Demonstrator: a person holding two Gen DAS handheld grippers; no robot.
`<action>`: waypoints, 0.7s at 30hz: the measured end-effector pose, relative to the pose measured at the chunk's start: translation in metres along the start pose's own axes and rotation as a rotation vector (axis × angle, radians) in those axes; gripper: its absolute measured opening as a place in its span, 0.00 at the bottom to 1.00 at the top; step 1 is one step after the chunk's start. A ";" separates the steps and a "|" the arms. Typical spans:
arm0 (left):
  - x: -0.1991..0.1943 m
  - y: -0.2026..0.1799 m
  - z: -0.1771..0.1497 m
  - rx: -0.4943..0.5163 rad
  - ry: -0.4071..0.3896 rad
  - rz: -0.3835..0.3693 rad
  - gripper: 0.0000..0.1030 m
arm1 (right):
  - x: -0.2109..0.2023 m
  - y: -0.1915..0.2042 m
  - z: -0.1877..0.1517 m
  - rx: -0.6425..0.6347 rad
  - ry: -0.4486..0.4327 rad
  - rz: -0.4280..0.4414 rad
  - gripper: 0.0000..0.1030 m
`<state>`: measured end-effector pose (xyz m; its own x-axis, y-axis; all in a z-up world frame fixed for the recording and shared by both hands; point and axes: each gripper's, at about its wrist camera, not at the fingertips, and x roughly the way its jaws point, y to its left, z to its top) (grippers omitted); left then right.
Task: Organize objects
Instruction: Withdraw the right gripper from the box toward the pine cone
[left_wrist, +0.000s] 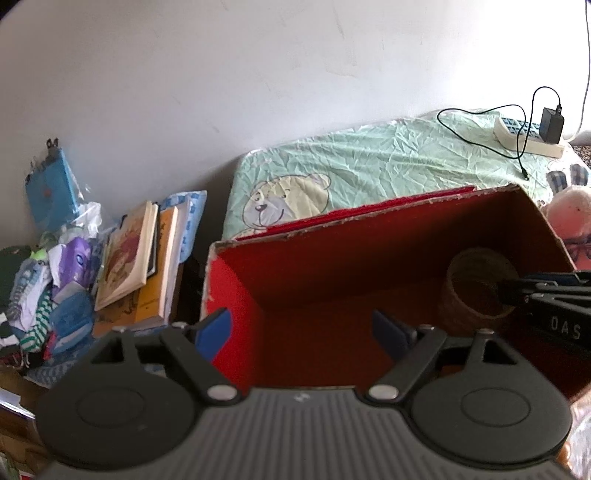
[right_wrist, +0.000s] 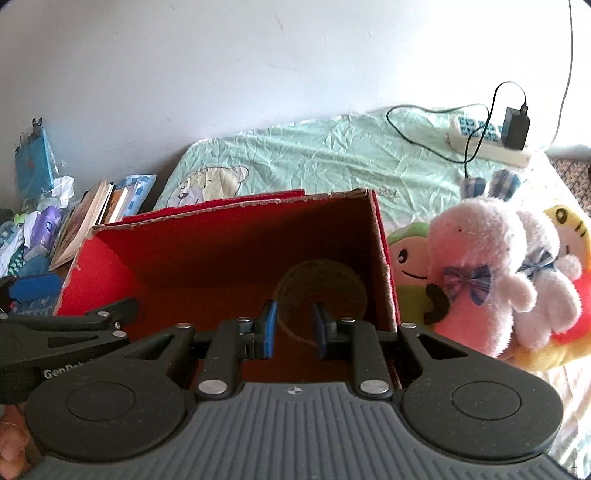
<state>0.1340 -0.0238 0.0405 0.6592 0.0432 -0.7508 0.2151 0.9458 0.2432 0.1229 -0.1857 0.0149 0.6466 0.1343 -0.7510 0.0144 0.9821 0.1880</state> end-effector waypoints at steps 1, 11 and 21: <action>-0.004 0.000 -0.001 0.000 -0.004 0.003 0.84 | -0.003 0.000 -0.002 -0.008 -0.007 -0.003 0.23; -0.038 -0.001 -0.014 -0.004 -0.018 0.049 0.87 | -0.029 0.004 -0.016 -0.045 -0.061 0.042 0.24; -0.066 -0.008 -0.036 -0.018 -0.003 0.105 0.87 | -0.051 0.000 -0.037 -0.067 -0.079 0.100 0.24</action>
<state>0.0630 -0.0228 0.0662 0.6798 0.1411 -0.7197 0.1320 0.9417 0.3094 0.0618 -0.1872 0.0302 0.7003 0.2233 -0.6780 -0.1022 0.9714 0.2144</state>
